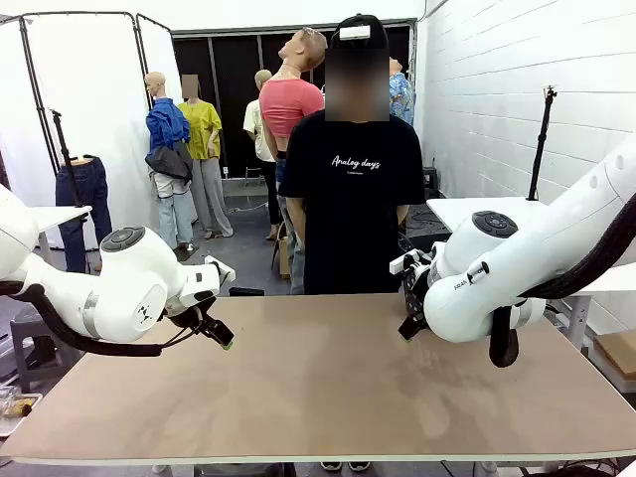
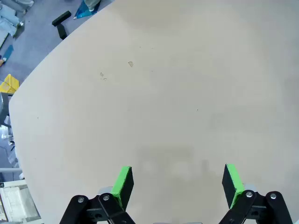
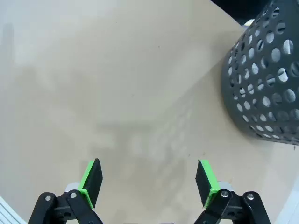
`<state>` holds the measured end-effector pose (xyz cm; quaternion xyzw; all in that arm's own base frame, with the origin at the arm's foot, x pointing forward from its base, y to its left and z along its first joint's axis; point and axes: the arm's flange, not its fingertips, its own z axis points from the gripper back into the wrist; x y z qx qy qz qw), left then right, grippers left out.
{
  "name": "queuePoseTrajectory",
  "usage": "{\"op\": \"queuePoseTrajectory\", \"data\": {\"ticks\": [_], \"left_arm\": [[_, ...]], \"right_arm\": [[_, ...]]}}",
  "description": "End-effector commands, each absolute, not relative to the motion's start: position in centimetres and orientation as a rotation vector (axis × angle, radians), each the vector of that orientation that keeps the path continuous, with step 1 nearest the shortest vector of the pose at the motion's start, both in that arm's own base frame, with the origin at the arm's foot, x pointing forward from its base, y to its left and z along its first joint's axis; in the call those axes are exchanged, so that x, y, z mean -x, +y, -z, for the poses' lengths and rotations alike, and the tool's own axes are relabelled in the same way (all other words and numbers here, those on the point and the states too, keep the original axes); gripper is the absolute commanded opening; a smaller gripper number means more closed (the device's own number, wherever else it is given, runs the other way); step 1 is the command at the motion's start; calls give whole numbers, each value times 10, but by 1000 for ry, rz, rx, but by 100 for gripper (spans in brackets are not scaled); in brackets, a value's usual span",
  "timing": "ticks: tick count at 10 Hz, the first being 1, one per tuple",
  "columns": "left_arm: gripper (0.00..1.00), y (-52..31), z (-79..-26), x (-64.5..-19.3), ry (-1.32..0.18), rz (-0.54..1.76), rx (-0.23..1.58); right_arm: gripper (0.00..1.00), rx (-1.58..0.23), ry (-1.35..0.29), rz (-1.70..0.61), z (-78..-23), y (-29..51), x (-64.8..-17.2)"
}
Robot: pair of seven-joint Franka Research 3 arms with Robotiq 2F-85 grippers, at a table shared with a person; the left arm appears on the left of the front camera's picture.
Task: Fold the training pants.
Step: Grab both ends of the Training pants handed by a person.
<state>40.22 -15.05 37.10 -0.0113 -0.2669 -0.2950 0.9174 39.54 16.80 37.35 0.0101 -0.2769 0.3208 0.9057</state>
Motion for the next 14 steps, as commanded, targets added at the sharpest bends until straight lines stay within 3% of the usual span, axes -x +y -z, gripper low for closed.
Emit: {"op": "queuePoseTrajectory", "data": {"ticks": [1, 14], "left_arm": [[100, -151, -371, -402, -549, 607, 23], [100, -151, -371, -402, -549, 608, 23]], "right_arm": [[100, -21, -572, -663, -373, 168, -395], [100, -20, -572, -663, -373, 168, -395]]}}
